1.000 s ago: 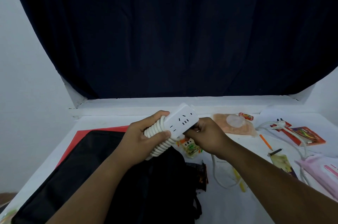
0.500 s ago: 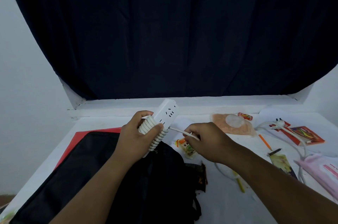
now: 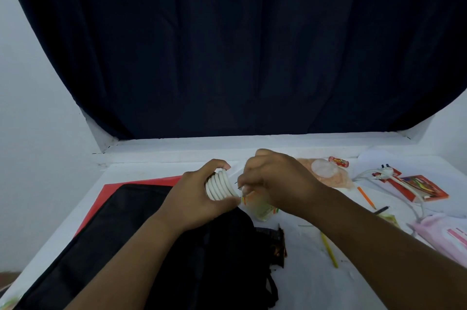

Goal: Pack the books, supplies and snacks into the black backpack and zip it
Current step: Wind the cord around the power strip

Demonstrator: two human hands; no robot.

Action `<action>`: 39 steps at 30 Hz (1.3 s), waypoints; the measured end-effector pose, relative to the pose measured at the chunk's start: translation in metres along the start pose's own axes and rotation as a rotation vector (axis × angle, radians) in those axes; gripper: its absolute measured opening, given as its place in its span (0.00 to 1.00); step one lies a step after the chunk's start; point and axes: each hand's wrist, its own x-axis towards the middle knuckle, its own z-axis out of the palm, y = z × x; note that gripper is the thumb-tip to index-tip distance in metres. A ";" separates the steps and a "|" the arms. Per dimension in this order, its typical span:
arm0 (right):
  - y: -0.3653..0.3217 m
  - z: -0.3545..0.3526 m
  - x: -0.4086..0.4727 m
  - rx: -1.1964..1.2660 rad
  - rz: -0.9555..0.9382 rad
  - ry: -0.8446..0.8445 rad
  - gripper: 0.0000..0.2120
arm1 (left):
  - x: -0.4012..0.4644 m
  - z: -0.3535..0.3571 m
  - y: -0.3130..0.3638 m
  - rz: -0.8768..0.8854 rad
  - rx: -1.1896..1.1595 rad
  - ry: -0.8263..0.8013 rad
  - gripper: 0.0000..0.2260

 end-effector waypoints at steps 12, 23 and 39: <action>-0.004 0.009 0.013 0.212 -0.008 0.208 0.05 | 0.004 0.004 0.010 -0.011 0.134 0.187 0.21; 0.017 -0.002 -0.027 0.629 0.513 -0.028 0.06 | 0.002 -0.013 -0.011 -0.155 0.079 0.233 0.19; 0.014 -0.002 -0.010 0.972 0.540 0.167 0.15 | -0.010 -0.017 0.025 0.065 -0.418 -0.041 0.29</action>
